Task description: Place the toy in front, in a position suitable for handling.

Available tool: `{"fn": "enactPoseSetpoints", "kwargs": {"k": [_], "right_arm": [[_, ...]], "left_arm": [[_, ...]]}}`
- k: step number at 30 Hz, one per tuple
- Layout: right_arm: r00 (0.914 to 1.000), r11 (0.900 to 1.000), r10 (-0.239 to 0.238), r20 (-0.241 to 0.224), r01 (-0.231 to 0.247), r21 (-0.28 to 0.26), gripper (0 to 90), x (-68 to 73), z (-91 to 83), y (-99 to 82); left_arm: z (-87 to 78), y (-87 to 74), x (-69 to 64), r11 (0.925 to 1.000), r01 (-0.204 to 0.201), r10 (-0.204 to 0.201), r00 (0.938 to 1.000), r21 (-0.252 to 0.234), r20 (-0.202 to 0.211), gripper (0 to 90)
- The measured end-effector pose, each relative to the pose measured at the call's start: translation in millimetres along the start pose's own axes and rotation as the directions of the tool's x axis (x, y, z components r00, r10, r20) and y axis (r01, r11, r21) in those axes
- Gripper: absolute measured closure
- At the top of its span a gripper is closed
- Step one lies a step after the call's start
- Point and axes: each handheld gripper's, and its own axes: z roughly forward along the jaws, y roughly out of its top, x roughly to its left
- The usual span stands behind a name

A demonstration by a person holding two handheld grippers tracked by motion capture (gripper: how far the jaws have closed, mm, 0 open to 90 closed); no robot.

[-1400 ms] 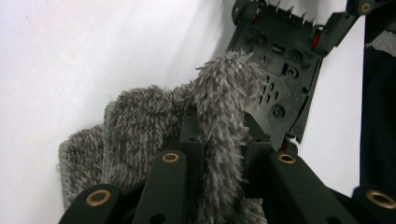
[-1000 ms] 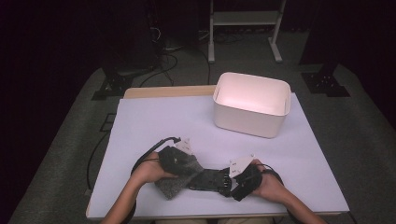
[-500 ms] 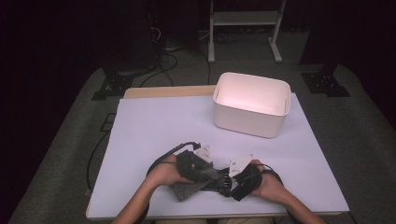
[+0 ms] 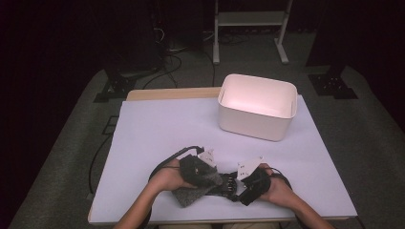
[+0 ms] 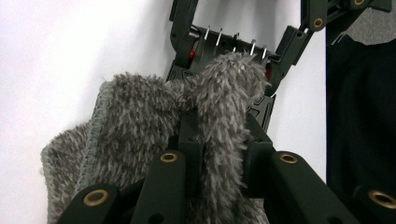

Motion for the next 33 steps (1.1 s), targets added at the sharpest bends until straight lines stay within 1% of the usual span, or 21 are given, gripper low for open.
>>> {"fn": "enactPoseSetpoints", "kwargs": {"k": [2,3,5,7,8,10,15,19,22,24,26,27,28,30,31,32,33], "right_arm": [[1.0,1.0,-0.004,0.001,0.004,0.002,22.8,0.0,-0.3,0.1],[1.0,1.0,0.004,0.001,-0.004,0.003,22.8,0.7,-0.8,1.3],[1.0,1.0,0.003,0.001,-0.003,0.0,22.9,0.5,-1.0,1.6],[0.9999,0.9999,-0.01,0.007,0.01,0.007,22.9,0.9,-1.3,2.4],[0.9999,0.9999,-0.011,0.009,0.01,0.008,23.0,1.2,-1.1,2.6],[0.9999,0.9999,-0.008,0.011,0.008,0.011,23.0,2.0,-0.9,2.9],[0.9999,1.0,-0.007,0.01,0.007,-0.001,23.0,1.5,-2.1,4.1],[0.9999,1.0,-0.005,0.014,0.005,-0.003,23.0,2.0,-2.6,4.9],[0.9998,1.0,-0.009,0.018,0.009,-0.002,23.0,2.0,-2.6,5.5],[0.9998,0.9999,-0.01,0.019,0.01,-0.004,23.0,2.1,-2.5,5.8],[0.9998,0.9999,-0.009,0.019,0.01,-0.004,23.0,2.4,-2.3,6.3],[0.9998,1.0,-0.008,0.016,0.008,-0.003,23.0,2.3,-1.8,6.3],[0.9998,1.0,-0.008,0.016,0.008,-0.003,23.0,2.3,-1.8,6.3],[0.9999,0.9999,-0.01,0.014,0.01,-0.001,23.0,2.2,-1.4,5.8],[0.9999,1.0,-0.009,0.012,0.009,-0.002,23.0,1.7,-1.4,5.6],[0.9999,1.0,-0.009,0.012,0.009,-0.002,23.0,1.7,-1.4,5.6],[0.9999,1.0,-0.01,0.01,0.01,-0.001,23.0,1.5,-1.2,5.5]], "left_arm": [[0.0,-0.6,0.3,1.0,0.003,-0.003,1.0,-0.005,0.003,74.9],[-0.6,-1.2,0.7,1.0,0.005,-0.005,1.0,-0.002,0.002,74.8],[-0.7,-1.3,0.6,1.0,0.004,-0.004,1.0,-0.001,0.0,74.8],[-0.6,-0.7,-0.1,1.0,0.005,-0.005,1.0,-0.001,0.002,74.9],[-0.8,0.7,-0.4,1.0,-0.003,0.003,1.0,0.008,-0.001,74.8],[-0.7,2.2,-1.0,0.9999,-0.006,0.006,1.0,0.01,0.0,74.9],[-0.2,5.9,-3.0,1.0,-0.008,0.008,0.9998,0.005,0.016,75.0],[3.6,14.8,-7.9,0.9994,-0.035,0.035,0.9986,-0.002,0.041,75.0],[6.5,22.6,-11.5,0.9982,-0.058,0.059,0.9962,-0.017,0.064,75.0],[8.0,25.6,-12.9,0.9977,-0.064,0.065,0.9956,-0.023,0.067,75.0],[10.0,31.4,-13.9,0.9961,-0.085,0.086,0.9936,-0.027,0.072,75.0],[12.4,35.3,-14.1,0.9956,-0.09,0.092,0.9934,-0.023,0.069,75.0],[12.4,35.3,-14.1,0.9956,-0.09,0.092,0.9934,-0.023,0.069,75.0],[13.2,37.5,-12.5,0.9954,-0.096,0.096,0.994,-0.005,0.054,75.0],[12.1,37.8,-8.8,0.9959,-0.09,0.09,0.9954,0.008,0.032,75.0],[12.1,37.8,-8.8,0.9959,-0.09,0.09,0.9954,0.008,0.032,75.0],[11.4,37.1,-6.0,0.9966,-0.081,0.081,0.9965,0.01,0.022,75.0]]}}
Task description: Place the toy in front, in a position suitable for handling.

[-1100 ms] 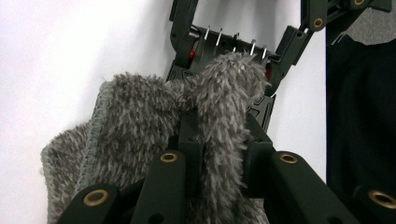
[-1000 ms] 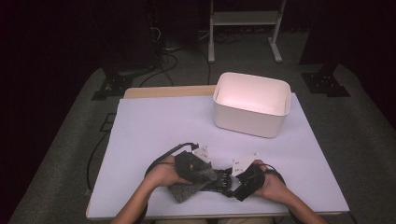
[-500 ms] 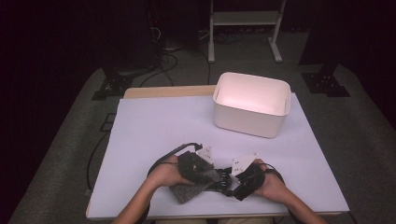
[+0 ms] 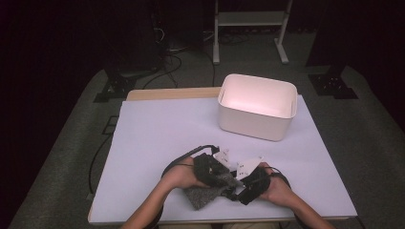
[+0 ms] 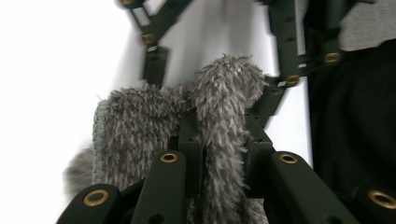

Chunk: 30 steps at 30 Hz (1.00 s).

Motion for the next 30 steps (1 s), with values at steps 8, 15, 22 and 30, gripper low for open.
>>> {"fn": "enactPoseSetpoints", "kwargs": {"k": [8,15,22,30], "right_arm": [[0.9995,0.9994,-0.031,0.01,0.031,0.011,23.0,-2.0,1.7,-0.6],[0.999,0.9988,-0.042,0.018,0.041,0.025,23.2,-2.8,2.5,-0.4],[0.9987,0.9987,-0.038,0.033,0.037,0.035,23.3,-2.2,2.6,-0.6],[0.9972,0.9978,-0.054,0.052,0.052,0.04,23.3,-8.0,1.1,-1.1]], "left_arm": [[-12.9,-25.3,21.5,0.9947,0.103,-0.103,0.9925,0.005,-0.067,74.3],[-18.0,-43.9,32.0,0.9859,0.166,-0.167,0.9841,-0.025,-0.061,73.4],[-15.5,-39.4,33.9,0.9852,0.168,-0.169,0.9843,-0.035,-0.049,73.2],[-15.3,-33.0,39.1,0.9812,0.188,-0.19,0.9811,-0.042,-0.036,74.8]]}}
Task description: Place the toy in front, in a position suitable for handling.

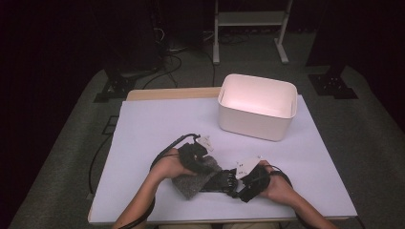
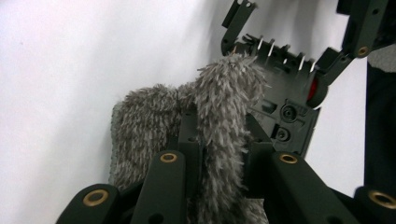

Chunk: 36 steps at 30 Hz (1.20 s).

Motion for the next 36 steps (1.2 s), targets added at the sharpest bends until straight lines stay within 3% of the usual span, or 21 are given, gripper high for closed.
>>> {"fn": "enactPoseSetpoints", "kwargs": {"k": [3,8,10,18,21,25,28,36], "right_arm": [[0.9997,0.9999,0.013,0.019,-0.013,0.005,23.2,-5.2,-0.9,-0.2],[0.9961,0.9966,0.082,-0.031,-0.082,0.001,22.2,-15.4,0.6,-5.0],[0.9956,0.996,0.089,-0.027,-0.089,0.006,22.0,-15.1,0.2,-4.8],[0.9939,0.9925,0.11,-0.006,-0.11,0.054,19.6,-12.6,-4.9,-4.8],[0.9905,0.9891,0.136,-0.021,-0.134,0.061,20.5,-12.6,-10.7,-6.3],[0.9873,0.9883,0.152,-0.045,-0.151,0.018,21.0,-14.3,-19.4,-0.5],[0.9772,0.9809,0.19,-0.094,-0.193,-0.024,20.2,-17.1,-23.3,8.1],[0.9703,0.9751,0.214,-0.113,-0.219,-0.034,20.0,-26.2,-20.5,17.4]], "left_arm": [[0.8,4.2,-0.6,1.0,-0.003,0.003,0.9999,-0.007,0.01,75.6],[8.0,2.1,-2.3,1.0,0.006,-0.006,0.9996,-0.005,0.029,75.3],[8.0,1.1,-1.4,0.9996,0.029,-0.029,0.9991,-0.005,0.032,75.4],[8.0,1.3,-6.6,0.9998,0.021,-0.021,0.9996,0.0,0.02,75.3],[7.7,0.5,-5.2,0.9998,0.021,-0.021,0.9995,-0.002,0.022,75.3],[8.2,0.9,-5.5,0.9997,0.026,-0.026,0.9994,-0.002,0.024,75.3],[8.4,1.3,-6.1,0.9996,0.028,-0.028,0.9994,-0.002,0.023,75.2],[8.2,2.4,-6.7,0.9998,0.019,-0.019,0.9996,0.009,0.018,75.0]]}}
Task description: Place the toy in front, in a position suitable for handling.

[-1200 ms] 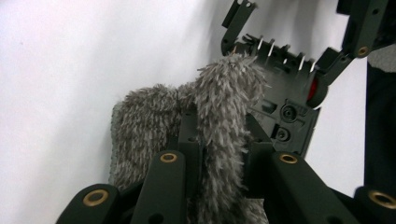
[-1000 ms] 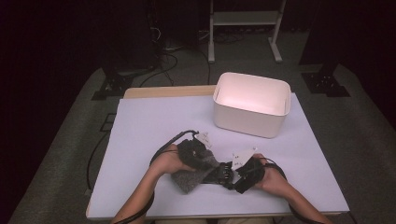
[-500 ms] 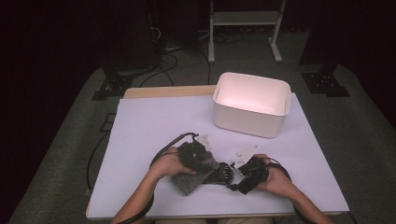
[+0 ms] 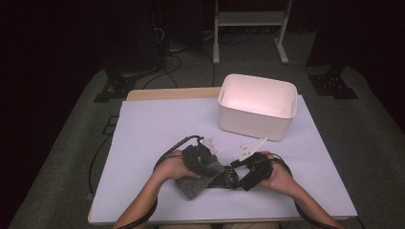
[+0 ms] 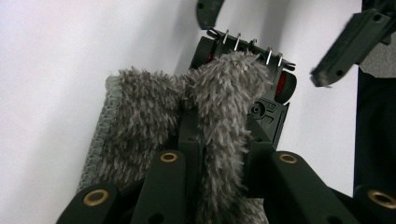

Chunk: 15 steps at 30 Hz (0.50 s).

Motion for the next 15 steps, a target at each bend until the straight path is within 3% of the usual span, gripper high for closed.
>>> {"fn": "enactPoseSetpoints", "kwargs": {"k": [15], "right_arm": [[0.9992,0.9991,0.007,-0.039,-0.005,0.042,19.9,-8.5,13.5,11.4]], "left_arm": [[0.1,-0.6,-0.4,1.0,-0.005,0.005,1.0,-0.004,-0.002,74.7]]}}
